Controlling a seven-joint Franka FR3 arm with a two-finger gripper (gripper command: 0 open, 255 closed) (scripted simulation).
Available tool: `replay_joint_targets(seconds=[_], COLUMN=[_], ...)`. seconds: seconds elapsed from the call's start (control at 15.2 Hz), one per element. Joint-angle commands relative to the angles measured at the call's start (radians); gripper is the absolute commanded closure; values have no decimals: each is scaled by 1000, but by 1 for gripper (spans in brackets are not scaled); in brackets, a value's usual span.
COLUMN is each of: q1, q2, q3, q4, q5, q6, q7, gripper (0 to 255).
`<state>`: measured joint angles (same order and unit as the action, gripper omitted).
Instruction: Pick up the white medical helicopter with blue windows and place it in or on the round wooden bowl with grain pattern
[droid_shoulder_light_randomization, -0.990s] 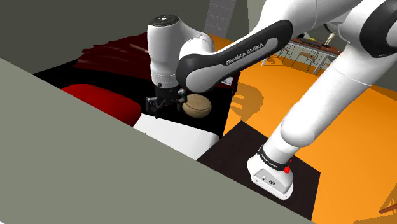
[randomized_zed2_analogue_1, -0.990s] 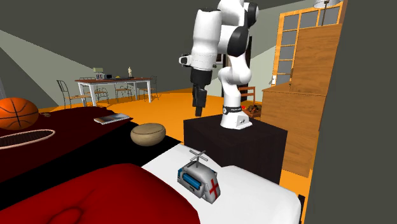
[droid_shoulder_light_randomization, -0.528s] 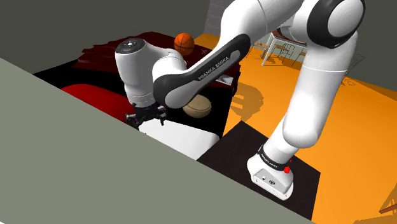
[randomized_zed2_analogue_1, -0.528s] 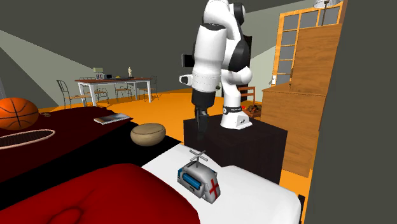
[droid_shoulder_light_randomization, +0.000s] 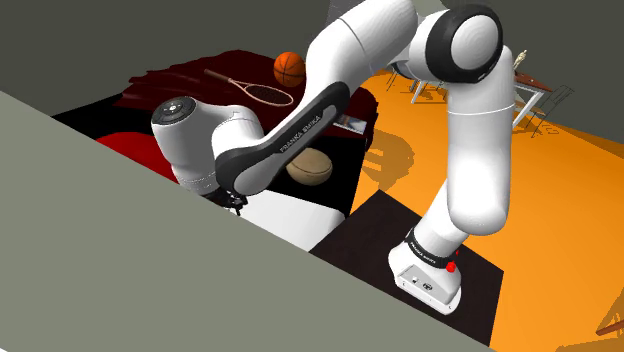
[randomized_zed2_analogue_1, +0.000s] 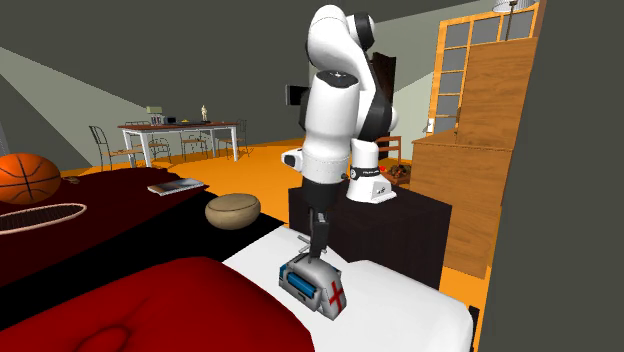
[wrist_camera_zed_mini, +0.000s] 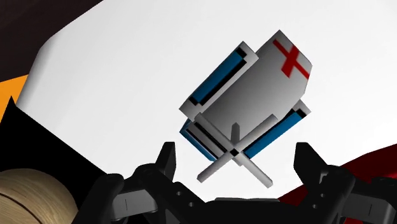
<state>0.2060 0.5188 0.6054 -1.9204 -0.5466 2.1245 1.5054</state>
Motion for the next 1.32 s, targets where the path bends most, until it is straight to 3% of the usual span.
replay_joint_targets(seconds=[0.0,0.66,0.73,1.25], q1=[2,6,6,6], q2=[14,33,33,33], q3=[-9,-21,-21,-21], q4=[-6,-15,-15,-15], q5=[-14,-31,-31,-31], q6=[18,42,42,42], q7=[8,19,19,19], gripper=[0,0,255,255])
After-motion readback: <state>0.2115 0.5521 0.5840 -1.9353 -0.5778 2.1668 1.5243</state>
